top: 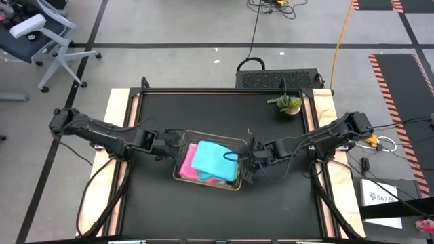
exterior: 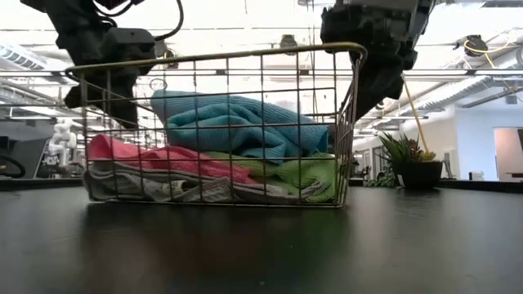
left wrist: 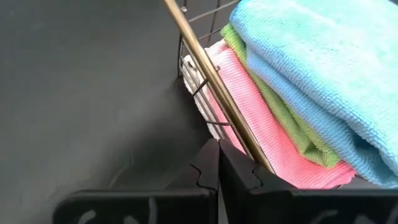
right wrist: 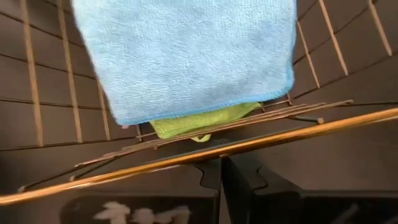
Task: Fold microfiber towels
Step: Move the wire basket to the center
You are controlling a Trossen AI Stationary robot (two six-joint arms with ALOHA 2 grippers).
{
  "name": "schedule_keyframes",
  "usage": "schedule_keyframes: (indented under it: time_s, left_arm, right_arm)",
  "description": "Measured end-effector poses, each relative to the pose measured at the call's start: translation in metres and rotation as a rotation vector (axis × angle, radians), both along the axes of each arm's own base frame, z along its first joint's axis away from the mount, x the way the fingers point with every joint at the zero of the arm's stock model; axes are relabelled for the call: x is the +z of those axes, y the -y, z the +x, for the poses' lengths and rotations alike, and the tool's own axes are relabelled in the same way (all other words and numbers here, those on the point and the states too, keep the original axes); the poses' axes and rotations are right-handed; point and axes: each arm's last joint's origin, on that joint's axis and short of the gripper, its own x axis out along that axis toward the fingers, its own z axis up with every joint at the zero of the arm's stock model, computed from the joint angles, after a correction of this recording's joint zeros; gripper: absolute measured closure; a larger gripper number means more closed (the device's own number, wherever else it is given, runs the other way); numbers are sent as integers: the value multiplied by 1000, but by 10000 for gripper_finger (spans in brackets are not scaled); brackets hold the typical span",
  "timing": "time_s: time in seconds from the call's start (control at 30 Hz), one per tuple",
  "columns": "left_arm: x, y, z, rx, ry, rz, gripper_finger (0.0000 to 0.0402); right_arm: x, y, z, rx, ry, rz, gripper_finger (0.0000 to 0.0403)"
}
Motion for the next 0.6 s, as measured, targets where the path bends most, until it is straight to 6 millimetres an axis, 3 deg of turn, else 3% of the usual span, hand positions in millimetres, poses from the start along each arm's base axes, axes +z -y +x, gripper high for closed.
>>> schedule_keyframes:
  time_s: [0.3, 0.6]
  left_arm:
    - [-4, -16, 18, 7, 72, 34, 392]
    - [-12, -28, 33, -32, 84, 35, 392]
  right_arm:
    - [-3, 32, -10, -8, -150, -93, 403]
    - [28, 67, -32, -97, -119, -204, 403]
